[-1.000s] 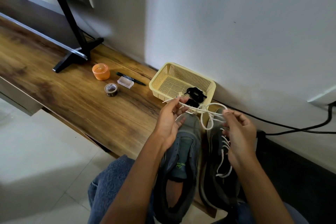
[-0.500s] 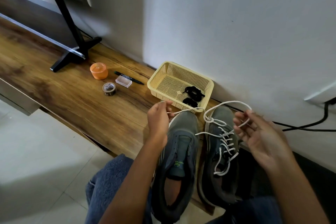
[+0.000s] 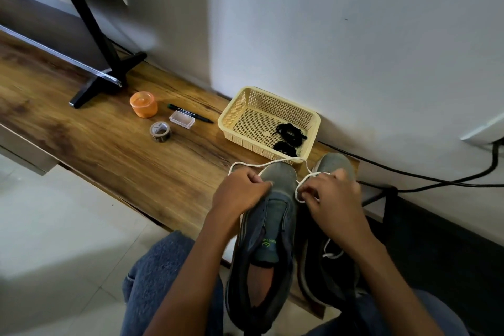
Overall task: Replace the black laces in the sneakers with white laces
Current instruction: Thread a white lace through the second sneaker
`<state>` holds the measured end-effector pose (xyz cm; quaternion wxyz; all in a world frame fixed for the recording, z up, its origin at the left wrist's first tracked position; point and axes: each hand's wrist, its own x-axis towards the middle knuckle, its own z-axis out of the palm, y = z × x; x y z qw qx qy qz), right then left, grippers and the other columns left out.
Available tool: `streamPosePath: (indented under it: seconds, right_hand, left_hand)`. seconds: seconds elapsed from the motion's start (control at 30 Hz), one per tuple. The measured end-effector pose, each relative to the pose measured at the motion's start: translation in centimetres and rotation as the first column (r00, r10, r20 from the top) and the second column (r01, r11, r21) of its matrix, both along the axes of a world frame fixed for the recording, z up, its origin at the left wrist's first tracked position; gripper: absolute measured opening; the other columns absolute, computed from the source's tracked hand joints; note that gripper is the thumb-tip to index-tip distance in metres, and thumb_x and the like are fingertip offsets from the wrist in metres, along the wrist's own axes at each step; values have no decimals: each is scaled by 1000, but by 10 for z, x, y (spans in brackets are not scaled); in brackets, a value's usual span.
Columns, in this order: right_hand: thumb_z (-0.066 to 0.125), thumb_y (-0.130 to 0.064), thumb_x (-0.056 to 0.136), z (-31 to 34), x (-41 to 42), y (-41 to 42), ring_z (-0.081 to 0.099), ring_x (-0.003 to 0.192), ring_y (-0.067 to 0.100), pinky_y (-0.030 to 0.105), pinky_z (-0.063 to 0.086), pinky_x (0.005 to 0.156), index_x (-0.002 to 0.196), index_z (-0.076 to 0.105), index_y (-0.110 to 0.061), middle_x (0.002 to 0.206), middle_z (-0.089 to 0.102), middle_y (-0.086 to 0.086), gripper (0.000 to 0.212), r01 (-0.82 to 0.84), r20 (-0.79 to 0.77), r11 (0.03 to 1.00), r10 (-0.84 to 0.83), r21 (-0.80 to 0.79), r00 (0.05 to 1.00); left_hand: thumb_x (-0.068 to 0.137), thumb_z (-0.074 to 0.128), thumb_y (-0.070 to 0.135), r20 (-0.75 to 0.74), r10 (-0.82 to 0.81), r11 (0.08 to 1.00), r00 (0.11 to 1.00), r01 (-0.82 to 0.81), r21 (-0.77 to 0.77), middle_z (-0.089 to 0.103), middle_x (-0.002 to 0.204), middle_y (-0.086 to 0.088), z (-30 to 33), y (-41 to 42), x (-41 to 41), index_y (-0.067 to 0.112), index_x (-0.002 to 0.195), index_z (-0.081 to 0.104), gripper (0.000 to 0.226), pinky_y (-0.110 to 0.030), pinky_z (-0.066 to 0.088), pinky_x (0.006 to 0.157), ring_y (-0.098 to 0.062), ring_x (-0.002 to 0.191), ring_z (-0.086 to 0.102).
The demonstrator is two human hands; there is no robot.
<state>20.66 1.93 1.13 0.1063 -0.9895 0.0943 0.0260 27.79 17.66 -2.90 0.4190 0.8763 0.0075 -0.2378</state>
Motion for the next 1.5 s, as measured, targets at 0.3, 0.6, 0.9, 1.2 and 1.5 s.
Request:
streamPosePath:
  seconds: [0.3, 0.6, 0.9, 1.2, 1.5]
  right_hand:
    - [51, -34, 93, -21, 21, 1, 34, 115, 26, 39, 30, 88, 105, 67, -22, 119, 52, 1, 24, 135, -86, 955, -163, -266, 983]
    - [56, -28, 92, -15, 28, 0, 33, 115, 27, 39, 31, 89, 103, 70, -22, 118, 49, 4, 19, 145, -184, 953, -198, -267, 963]
    - [49, -27, 97, 51, -1, -14, 34, 109, 22, 36, 28, 79, 95, 68, -33, 106, 51, -5, 20, 86, -205, 986, -114, -142, 972]
    - [52, -19, 96, 64, -5, -26, 61, 87, 7, 44, 43, 94, 121, 56, -40, 76, 65, -16, 33, 4, -328, 978, 66, 209, 942]
    - [67, -24, 86, 42, 4, 11, 61, 71, 9, 21, 47, 64, 83, 72, -22, 78, 67, -9, 7, 97, -98, 845, -53, 526, 994]
  left_hand:
    - [68, 80, 46, -119, -195, 977, 974, 203, 62, 59, 81, 8, -5, 8, 1, 25, 77, 53, 35, -31, 45, 71, -11, 75, 55]
    - [68, 82, 44, -125, -213, 974, 969, 220, 46, 55, 79, 10, -2, 10, 0, 26, 81, 53, 37, -28, 43, 68, -9, 73, 52]
    - [64, 85, 36, -173, -230, 972, 958, 235, 11, 56, 85, 8, 0, 17, 0, 25, 81, 54, 37, -25, 41, 64, -9, 76, 53]
    - [67, 83, 29, -178, -213, 977, 961, 208, -47, 55, 76, 9, 0, 16, 0, 24, 75, 57, 28, -23, 40, 59, -7, 67, 50]
    - [63, 85, 23, -209, -118, 992, 971, 105, -74, 64, 70, 4, -2, 19, 2, 18, 74, 66, 23, -22, 46, 56, -10, 63, 60]
